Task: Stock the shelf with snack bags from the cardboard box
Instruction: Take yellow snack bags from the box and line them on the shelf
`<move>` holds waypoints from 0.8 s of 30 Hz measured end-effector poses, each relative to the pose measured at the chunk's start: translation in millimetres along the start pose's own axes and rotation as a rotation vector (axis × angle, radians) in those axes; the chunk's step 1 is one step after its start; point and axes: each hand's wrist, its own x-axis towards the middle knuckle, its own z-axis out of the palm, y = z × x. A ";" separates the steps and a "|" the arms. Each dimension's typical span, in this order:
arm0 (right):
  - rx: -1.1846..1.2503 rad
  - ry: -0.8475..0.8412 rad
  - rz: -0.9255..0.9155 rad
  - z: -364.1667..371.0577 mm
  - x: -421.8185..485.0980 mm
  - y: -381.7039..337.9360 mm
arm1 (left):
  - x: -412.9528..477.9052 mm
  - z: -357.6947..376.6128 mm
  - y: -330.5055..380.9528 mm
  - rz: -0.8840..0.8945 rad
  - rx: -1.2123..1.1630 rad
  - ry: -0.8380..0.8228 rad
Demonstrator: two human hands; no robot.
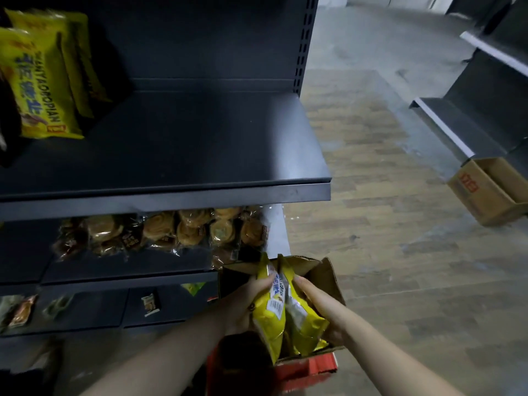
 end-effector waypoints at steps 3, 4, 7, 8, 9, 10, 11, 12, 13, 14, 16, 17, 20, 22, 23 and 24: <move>-0.072 0.100 -0.055 11.2 -1.0 0.5 | -12.5 13.7 5.9 0.034 0.075 0.041; -0.109 0.126 -0.092 15.2 1.2 -0.4 | -17.5 16.0 5.8 0.032 0.031 0.013; -0.176 0.176 -0.169 31.4 4.2 -7.4 | -34.8 17.7 5.8 0.127 0.025 0.002; -0.192 0.183 -0.180 36.6 3.9 -9.9 | -36.6 19.0 6.1 0.196 0.077 0.032; -0.204 0.195 -0.188 42.1 1.5 -11.7 | -40.2 21.4 7.1 0.265 0.140 0.073; -0.207 0.209 -0.202 48.8 -1.9 -13.5 | -42.1 23.7 8.4 0.327 0.197 0.134; -0.210 0.227 -0.231 55.0 -5.6 -14.5 | -44.3 25.3 9.8 0.392 0.245 0.200; -0.215 0.251 -0.278 61.0 -8.4 -14.7 | -45.6 26.2 10.6 0.449 0.283 0.253; -0.214 0.271 -0.337 67.2 -11.2 -13.9 | -46.9 27.0 11.2 0.495 0.311 0.286; -0.205 0.285 -0.392 73.7 -14.3 -12.7 | -48.9 27.7 12.3 0.522 0.326 0.301; -0.168 0.298 -0.462 85.0 -23.7 -11.3 | -53.6 27.0 15.2 0.519 0.341 0.323; -0.157 0.295 -0.478 88.1 -28.9 -11.1 | -56.2 25.1 16.6 0.503 0.354 0.337; -0.209 0.248 -0.534 94.6 -49.0 -14.0 | -67.1 16.2 20.2 0.499 0.327 0.348; -0.253 0.213 -0.584 98.8 -60.3 -16.8 | -78.7 9.4 24.6 0.539 0.249 0.327; -0.257 0.197 -0.614 101.7 -64.9 -17.9 | -86.1 6.7 27.4 0.552 0.228 0.316; -0.249 0.182 -0.646 105.7 -69.5 -19.0 | -93.5 4.9 30.4 0.564 0.221 0.308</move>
